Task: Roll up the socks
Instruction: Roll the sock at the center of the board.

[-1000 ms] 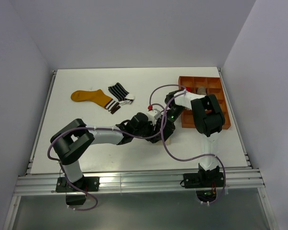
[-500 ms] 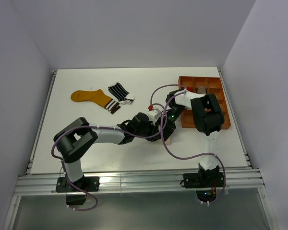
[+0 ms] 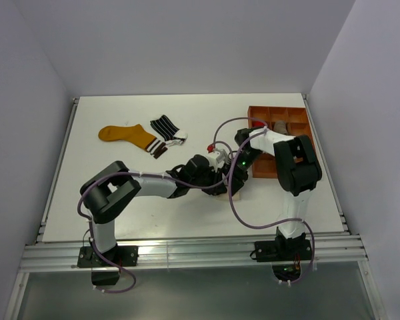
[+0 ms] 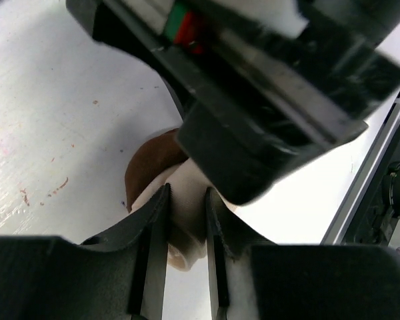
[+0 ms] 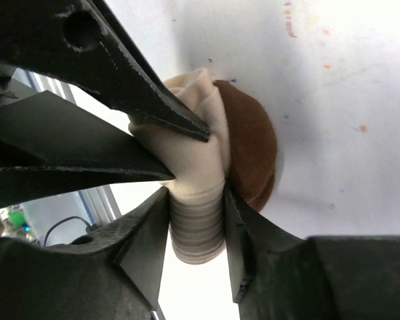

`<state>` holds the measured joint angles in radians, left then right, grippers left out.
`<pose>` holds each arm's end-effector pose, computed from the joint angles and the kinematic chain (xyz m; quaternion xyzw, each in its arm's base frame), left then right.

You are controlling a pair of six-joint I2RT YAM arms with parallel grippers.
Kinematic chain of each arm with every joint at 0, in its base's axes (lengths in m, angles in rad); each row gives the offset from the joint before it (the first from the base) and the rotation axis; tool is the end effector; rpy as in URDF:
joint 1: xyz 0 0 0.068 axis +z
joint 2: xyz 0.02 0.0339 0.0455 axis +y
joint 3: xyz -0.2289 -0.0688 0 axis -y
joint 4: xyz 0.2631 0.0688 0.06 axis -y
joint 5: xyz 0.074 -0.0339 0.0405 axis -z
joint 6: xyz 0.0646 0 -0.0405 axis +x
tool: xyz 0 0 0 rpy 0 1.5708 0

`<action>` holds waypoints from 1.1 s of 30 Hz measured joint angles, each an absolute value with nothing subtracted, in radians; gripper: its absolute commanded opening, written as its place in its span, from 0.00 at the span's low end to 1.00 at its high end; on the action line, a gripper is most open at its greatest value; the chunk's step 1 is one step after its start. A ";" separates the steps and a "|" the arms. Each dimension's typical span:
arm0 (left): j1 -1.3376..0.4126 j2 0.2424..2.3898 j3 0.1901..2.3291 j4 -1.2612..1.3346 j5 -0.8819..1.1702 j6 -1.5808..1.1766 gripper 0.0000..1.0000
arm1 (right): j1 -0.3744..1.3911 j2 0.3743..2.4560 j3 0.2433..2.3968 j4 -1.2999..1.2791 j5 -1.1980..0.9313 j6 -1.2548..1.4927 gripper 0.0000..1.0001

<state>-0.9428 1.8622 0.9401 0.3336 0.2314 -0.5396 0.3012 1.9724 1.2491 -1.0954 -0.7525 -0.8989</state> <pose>0.2268 -0.3375 0.0834 0.2287 0.8473 -0.3914 0.2769 0.2893 0.1361 0.0776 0.4837 -0.7873 -0.3823 0.0025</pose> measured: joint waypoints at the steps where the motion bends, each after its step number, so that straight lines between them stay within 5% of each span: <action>1: -0.943 1.866 0.945 0.332 0.232 -0.544 0.00 | 0.297 1.966 1.245 -1.088 -0.750 -0.896 0.47; 17: -0.951 1.930 1.018 0.337 0.275 -0.532 0.00 | 0.217 1.848 1.155 -1.026 -0.714 -0.868 0.61; 33: -0.949 1.944 1.024 0.337 0.292 -0.558 0.00 | 0.125 1.840 1.240 -1.056 -0.849 -0.887 0.64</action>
<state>-0.9493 1.9438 1.0241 0.3367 0.2920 -0.5579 0.1249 1.8404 1.2404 -1.0557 -0.8486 -0.8871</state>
